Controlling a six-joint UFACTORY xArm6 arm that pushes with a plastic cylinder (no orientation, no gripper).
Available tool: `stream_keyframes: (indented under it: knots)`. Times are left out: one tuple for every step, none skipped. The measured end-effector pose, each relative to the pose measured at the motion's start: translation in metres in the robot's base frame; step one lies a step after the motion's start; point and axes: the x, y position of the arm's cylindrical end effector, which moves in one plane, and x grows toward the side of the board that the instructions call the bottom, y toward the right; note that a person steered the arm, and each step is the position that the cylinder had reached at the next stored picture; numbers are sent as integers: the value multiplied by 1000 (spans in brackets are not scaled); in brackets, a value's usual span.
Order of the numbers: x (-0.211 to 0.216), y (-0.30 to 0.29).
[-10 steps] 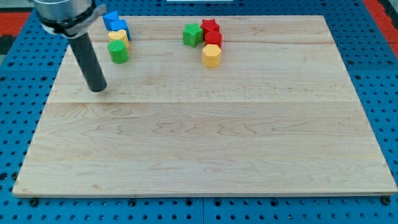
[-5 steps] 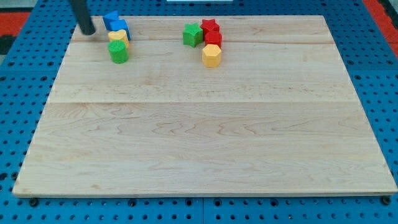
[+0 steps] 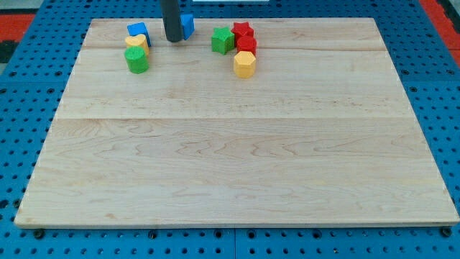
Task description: Push the blue triangle above the green star
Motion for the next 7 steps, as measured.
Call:
stream_keyframes:
  knots:
    - [12,-8]
    - [-15,-14]
    - [-60,-27]
    - [-77,-36]
    - [-77,-2]
    - [-60,56]
    - [-32,67]
